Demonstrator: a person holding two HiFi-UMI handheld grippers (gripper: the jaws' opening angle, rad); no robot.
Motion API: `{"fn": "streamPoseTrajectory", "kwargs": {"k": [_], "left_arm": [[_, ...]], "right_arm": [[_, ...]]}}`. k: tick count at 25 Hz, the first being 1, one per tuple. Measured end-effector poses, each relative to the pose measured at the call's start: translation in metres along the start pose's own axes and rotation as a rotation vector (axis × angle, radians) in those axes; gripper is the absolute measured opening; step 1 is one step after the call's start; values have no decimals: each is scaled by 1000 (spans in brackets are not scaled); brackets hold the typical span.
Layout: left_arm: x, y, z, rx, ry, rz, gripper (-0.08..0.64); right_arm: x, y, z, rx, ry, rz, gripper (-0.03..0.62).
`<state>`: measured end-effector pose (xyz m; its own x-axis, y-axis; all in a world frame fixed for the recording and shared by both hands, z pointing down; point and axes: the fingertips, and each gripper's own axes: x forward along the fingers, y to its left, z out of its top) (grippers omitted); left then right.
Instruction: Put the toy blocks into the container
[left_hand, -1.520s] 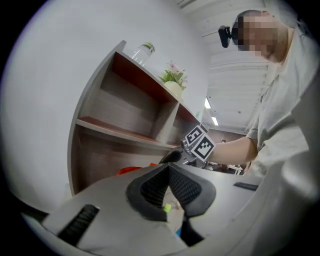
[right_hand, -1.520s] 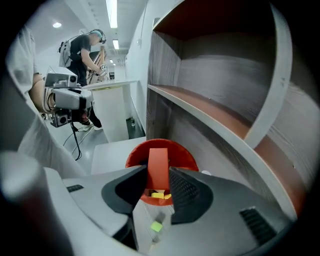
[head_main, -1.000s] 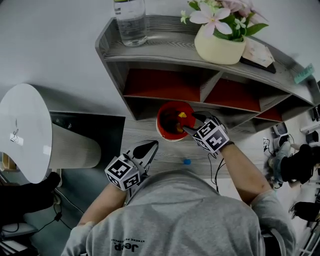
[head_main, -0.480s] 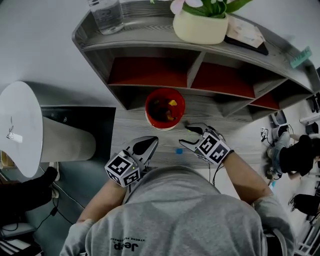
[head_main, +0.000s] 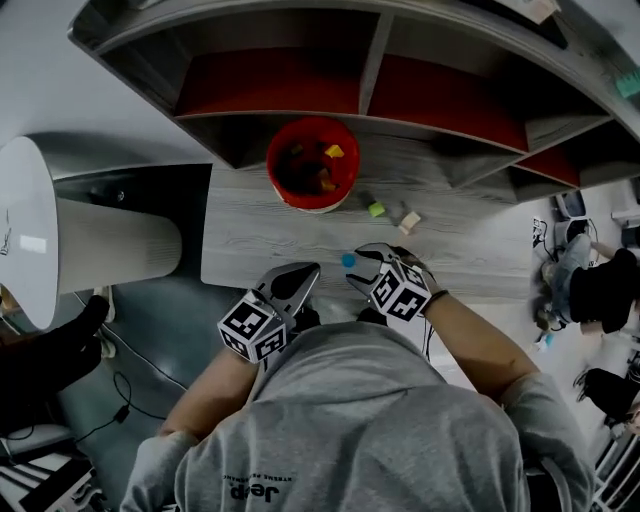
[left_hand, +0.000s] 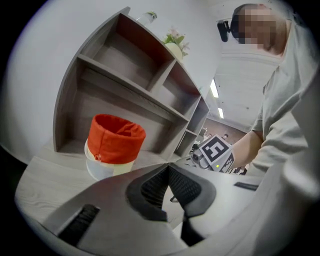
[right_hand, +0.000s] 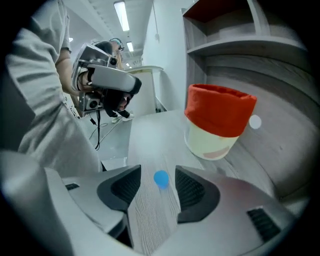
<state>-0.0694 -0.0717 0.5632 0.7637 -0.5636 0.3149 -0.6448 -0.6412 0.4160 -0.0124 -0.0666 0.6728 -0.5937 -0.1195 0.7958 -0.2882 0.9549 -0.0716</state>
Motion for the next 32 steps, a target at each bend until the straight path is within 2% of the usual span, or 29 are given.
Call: {"fn": "streamPoseTrajectory", "kwargs": {"k": [9,14,19,24,32], "left_arm": [[-5,1,-43,-64,54,13,11],[-16,4,-49,-73,60,20,11],[-23,9,-44,-70,47,26,12],[-29,12,-18,-50,-2,17,11],[-34,26,64,32,-117,2,11]], "right_arm": [[60,1,-35,12,95,-54,241],[69,-7,-38,32,91,-118,174],[64,-1,-31,20,80,-89,167],[26,-5,2,55,35,-97,167],[-60,-51,103,72,-68,-173,166]]}}
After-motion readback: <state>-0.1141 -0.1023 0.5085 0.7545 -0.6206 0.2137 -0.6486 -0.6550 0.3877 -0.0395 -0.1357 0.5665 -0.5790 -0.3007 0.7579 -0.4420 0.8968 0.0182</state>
